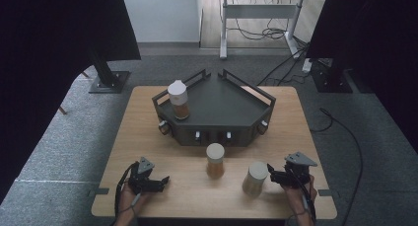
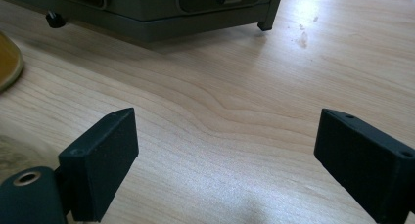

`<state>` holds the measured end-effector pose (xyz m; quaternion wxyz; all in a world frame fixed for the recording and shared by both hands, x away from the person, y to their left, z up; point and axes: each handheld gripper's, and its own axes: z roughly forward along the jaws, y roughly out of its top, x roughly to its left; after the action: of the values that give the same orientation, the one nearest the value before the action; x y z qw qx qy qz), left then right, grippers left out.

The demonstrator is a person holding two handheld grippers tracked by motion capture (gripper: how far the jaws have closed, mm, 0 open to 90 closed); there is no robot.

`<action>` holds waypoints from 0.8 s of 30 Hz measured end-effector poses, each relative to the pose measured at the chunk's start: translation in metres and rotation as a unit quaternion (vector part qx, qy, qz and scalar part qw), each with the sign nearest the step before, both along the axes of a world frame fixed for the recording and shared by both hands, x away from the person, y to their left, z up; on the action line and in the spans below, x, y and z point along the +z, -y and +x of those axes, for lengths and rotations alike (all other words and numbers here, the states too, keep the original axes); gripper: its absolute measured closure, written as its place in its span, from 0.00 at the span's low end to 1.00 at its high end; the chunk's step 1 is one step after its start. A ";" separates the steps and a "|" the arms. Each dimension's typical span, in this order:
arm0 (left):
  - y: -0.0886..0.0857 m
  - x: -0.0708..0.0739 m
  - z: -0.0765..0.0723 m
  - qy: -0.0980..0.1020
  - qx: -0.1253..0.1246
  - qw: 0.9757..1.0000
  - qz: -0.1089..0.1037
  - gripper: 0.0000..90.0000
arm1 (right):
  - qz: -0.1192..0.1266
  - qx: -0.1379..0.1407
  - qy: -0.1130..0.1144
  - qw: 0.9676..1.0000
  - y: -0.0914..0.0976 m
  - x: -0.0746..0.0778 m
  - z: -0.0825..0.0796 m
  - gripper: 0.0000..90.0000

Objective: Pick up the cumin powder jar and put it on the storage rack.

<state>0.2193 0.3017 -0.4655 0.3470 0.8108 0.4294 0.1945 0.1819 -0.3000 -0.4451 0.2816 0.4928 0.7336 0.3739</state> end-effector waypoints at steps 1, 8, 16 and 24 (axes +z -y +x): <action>0.000 0.000 0.000 -0.001 0.000 1.000 0.000 0.05 | 0.001 -0.002 0.000 1.000 0.000 0.002 -0.001 0.10; 0.001 0.000 0.000 -0.002 -0.001 1.000 0.001 0.04 | 0.007 -0.016 0.017 1.000 0.002 0.020 -0.015 0.10; 0.000 0.000 0.001 -0.002 -0.001 1.000 0.001 0.04 | 0.017 -0.003 0.020 1.000 0.007 0.046 -0.032 0.10; 0.000 0.000 0.001 -0.002 -0.002 1.000 0.001 0.04 | 0.007 0.019 0.014 1.000 -0.002 0.066 -0.044 0.10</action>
<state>0.2199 0.3013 -0.4652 0.3458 0.8122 0.4286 0.1925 0.1380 -0.2979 -0.3789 0.2813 0.4755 0.7359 0.3915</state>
